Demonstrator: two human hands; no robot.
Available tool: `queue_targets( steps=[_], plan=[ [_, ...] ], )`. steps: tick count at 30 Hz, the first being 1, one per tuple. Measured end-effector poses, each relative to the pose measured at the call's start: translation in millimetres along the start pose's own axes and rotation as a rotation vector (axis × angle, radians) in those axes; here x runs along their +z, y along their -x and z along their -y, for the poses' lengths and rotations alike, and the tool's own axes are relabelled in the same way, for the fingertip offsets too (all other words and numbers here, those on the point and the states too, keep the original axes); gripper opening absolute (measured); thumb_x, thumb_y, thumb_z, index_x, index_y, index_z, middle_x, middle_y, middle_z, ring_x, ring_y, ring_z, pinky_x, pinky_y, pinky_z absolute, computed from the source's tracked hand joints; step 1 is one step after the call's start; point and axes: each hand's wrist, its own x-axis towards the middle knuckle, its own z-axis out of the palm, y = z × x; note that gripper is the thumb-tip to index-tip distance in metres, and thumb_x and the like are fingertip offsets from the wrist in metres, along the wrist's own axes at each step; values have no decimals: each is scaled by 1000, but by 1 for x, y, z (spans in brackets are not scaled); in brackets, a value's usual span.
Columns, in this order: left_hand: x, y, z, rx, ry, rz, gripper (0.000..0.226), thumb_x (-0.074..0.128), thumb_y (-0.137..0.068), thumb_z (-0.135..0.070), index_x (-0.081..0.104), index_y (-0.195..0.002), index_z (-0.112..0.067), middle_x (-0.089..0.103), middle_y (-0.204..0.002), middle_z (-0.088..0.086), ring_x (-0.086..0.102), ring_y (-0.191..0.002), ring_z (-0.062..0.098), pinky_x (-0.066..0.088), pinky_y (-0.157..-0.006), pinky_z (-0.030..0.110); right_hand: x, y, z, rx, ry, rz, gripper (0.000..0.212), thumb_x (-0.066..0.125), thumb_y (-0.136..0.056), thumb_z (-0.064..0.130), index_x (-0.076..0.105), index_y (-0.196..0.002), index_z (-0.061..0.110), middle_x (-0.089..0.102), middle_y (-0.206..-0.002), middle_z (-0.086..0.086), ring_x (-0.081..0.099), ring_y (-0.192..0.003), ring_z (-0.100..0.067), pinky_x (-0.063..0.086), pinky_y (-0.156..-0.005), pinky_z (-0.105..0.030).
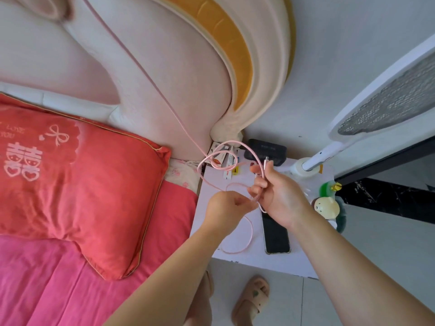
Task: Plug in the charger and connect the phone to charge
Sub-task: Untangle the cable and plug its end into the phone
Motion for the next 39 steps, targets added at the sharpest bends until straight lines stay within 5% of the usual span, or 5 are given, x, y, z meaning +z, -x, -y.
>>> queue_targets(
  steps=[10, 20, 25, 31, 39],
  plan=[
    [-18, -9, -1, -496, 1251, 115, 13, 50, -90, -3, 62, -86, -3, 60, -77, 8, 60, -66, 15, 54, -64, 24, 7, 7, 2, -47, 140, 111, 14, 50, -92, 18, 59, -83, 10, 40, -43, 8, 43, -42, -7, 56, -72, -31],
    [-40, -2, 23, -214, 859, -272, 30, 42, -91, 2, 65, -107, -9, 48, -69, 5, 43, -61, 14, 44, -61, 25, -3, -5, 7, -318, 789, -347, 35, 58, -88, 12, 50, -121, 20, 64, -111, -10, 68, -86, -21, 56, -78, -35],
    [-46, 3, 20, -253, 996, -95, 32, 37, -88, 8, 67, -91, -3, 44, -63, 4, 40, -54, 11, 40, -49, 20, 5, -5, 9, -568, 1121, -293, 69, 68, -78, 4, 37, -138, 20, 47, -132, -12, 47, -104, -12, 37, -73, -1],
    [-48, 4, 12, -371, 1171, 220, 32, 32, -85, 9, 63, -80, 2, 47, -57, 1, 30, -38, 3, 22, -31, 12, 21, 16, 7, -967, 1466, -198, 57, 67, -77, 1, 54, -128, 24, 47, -132, -18, 45, -118, -32, 35, -97, -28],
    [-47, 12, 9, 18, 681, 135, 50, 62, -78, -6, 53, -124, -25, 62, -112, 0, 59, -98, 10, 48, -81, 24, 25, 22, 23, -445, 1499, -62, 16, 60, -84, 26, 73, -93, 22, 72, -86, -3, 59, -79, -19, 39, -66, -25]
  ],
)
